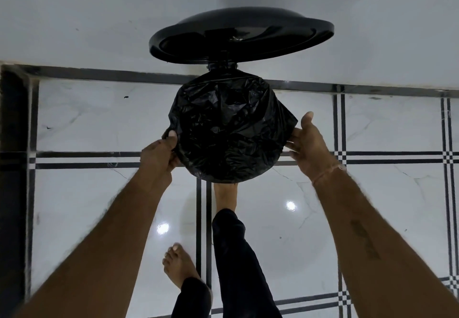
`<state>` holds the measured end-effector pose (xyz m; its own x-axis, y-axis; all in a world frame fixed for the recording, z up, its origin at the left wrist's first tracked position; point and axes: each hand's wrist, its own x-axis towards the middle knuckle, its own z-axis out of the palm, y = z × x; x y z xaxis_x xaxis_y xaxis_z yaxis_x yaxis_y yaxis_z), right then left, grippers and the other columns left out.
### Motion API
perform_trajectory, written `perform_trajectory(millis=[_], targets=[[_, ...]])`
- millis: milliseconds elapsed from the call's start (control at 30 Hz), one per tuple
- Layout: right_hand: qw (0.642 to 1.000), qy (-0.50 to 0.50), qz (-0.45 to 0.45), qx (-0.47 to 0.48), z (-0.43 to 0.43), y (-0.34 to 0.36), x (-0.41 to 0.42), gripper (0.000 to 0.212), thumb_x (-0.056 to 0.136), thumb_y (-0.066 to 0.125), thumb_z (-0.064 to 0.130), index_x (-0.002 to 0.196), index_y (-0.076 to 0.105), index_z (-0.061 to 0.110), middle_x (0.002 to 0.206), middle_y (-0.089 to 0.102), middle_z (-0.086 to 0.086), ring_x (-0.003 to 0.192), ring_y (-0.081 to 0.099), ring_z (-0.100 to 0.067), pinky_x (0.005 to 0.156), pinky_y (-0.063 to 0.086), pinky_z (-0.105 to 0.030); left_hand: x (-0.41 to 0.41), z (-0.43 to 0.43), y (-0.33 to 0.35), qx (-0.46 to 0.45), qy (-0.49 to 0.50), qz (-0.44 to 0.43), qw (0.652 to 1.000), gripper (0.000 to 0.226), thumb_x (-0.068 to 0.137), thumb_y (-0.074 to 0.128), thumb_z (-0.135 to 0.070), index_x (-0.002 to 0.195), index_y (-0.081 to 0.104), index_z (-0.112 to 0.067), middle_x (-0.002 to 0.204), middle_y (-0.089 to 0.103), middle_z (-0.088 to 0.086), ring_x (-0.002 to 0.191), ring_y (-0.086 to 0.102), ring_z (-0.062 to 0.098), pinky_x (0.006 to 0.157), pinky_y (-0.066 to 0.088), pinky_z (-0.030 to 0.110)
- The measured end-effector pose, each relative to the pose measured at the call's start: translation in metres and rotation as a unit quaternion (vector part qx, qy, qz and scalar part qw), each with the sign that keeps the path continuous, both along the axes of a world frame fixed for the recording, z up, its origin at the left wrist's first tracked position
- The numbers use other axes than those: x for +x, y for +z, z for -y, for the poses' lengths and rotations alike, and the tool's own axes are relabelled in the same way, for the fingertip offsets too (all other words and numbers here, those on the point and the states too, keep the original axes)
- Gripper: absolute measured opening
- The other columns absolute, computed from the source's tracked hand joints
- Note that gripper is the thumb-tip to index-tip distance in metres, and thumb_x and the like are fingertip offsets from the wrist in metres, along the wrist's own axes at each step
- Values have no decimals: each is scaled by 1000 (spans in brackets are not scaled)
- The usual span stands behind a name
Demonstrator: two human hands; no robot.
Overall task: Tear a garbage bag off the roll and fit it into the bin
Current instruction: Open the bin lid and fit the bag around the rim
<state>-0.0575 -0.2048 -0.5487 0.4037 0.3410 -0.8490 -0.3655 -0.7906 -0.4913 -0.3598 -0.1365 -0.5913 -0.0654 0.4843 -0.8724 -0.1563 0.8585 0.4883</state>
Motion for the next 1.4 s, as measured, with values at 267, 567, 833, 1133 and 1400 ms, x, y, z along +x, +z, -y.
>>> perform_trajectory(millis=[267,567,833,1133,1400], targets=[[992,6,125,29,-17,-11,0,59,102,48,62,120,69,9,121,74,-14,110,74,-30,91,64,-37,3,-3,-7,114,-11,-156,981,21,96,69,-12,80,58,-19,80,65,7,76,65,27,63,63,34],[987,80,114,87,-31,-1,4,54,106,46,56,105,75,11,115,76,-3,106,71,-16,83,57,-22,-1,-15,-7,199,-180,-240,933,26,98,55,-23,97,77,-9,84,74,8,82,74,35,82,62,52],[982,165,89,12,-58,-20,17,61,105,47,59,122,73,7,123,74,-4,119,66,-21,96,52,-34,13,-22,-9,189,-164,-168,954,34,109,37,-32,85,50,-12,81,51,2,80,48,21,69,47,38],[957,140,253,28,-58,-28,-6,59,103,32,71,102,66,22,103,63,-1,92,58,-15,77,44,-31,36,-13,-28,282,-129,-260,914,50,110,28,-40,93,54,-1,89,63,17,78,52,17,69,44,22],[634,647,396,154,-68,-82,-97,60,101,32,64,143,59,30,152,54,0,143,42,-34,113,31,-60,33,-13,-46,307,-130,-298,894,47,111,27,-39,83,50,-9,77,58,1,72,49,16,61,36,15]])
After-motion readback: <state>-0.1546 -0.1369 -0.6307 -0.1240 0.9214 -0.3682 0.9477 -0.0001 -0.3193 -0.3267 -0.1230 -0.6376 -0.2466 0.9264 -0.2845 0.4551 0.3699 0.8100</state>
